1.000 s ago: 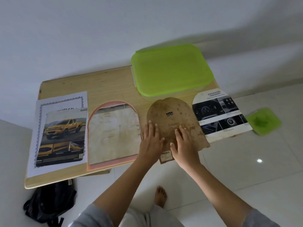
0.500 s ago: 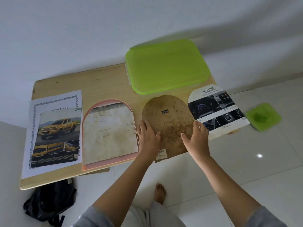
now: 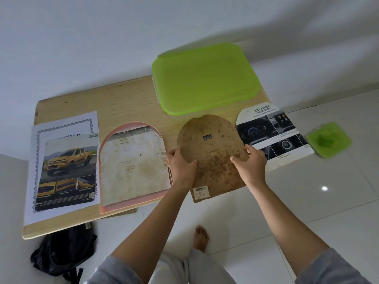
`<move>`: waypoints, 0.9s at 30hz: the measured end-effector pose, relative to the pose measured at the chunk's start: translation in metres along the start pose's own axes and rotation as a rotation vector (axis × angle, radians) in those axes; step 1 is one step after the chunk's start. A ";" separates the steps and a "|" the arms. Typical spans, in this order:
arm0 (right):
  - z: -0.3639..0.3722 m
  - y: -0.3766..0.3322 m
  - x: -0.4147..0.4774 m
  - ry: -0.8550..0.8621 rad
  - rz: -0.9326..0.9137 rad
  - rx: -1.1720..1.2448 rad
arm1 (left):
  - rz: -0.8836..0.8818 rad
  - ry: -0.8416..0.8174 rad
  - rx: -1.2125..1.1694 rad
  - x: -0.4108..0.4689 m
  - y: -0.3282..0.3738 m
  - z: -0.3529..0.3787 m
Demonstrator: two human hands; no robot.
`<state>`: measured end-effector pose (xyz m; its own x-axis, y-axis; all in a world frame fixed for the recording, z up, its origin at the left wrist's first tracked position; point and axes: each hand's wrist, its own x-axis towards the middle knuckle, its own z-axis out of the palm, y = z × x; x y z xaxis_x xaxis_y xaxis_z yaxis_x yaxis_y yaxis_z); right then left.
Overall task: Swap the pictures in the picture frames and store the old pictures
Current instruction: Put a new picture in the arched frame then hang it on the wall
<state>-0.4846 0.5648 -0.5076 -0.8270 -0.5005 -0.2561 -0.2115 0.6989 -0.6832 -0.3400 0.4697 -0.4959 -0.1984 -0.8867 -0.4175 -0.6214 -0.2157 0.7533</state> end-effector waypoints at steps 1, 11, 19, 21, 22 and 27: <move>-0.002 0.001 0.001 0.008 0.001 0.021 | -0.015 0.007 -0.036 0.000 0.001 0.000; -0.005 -0.002 -0.007 0.014 0.035 0.208 | -0.015 0.035 -0.556 0.008 0.004 -0.018; 0.009 -0.011 -0.021 -0.065 0.056 0.265 | -0.004 -0.063 -0.647 0.017 -0.007 -0.052; 0.009 -0.012 -0.023 -0.073 0.064 0.285 | 0.012 -0.099 -0.629 0.019 -0.008 -0.058; 0.009 -0.012 -0.023 -0.075 0.063 0.287 | 0.021 -0.120 -0.625 0.019 -0.009 -0.060; 0.007 -0.011 -0.023 -0.098 0.061 0.290 | 0.026 -0.178 -0.605 0.019 -0.015 -0.066</move>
<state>-0.4598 0.5647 -0.4985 -0.7766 -0.5188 -0.3573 0.0058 0.5612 -0.8277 -0.2848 0.4289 -0.4814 -0.3635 -0.8244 -0.4339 -0.0864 -0.4339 0.8968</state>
